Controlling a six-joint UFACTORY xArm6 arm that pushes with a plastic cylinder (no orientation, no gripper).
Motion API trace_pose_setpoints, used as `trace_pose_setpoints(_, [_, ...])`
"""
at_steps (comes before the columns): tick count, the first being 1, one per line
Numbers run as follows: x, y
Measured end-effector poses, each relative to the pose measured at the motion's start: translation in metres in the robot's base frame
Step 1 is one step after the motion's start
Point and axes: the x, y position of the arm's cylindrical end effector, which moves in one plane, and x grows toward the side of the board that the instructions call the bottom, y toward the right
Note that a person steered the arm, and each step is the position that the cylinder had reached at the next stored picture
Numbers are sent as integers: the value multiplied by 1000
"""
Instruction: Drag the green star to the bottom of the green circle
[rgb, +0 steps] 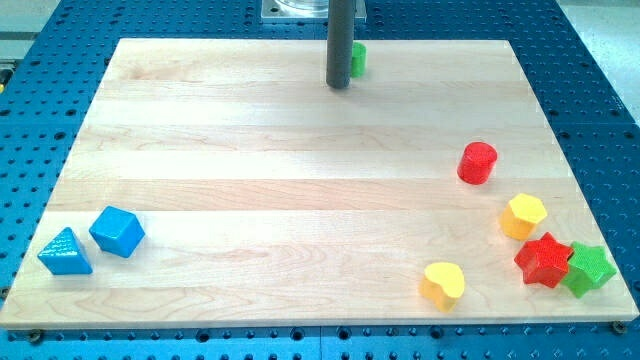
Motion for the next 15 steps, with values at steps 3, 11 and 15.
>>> trace_pose_setpoints(3, [-68,-14])
trace_pose_setpoints(11, [263,132])
trace_pose_setpoints(15, [114,-36])
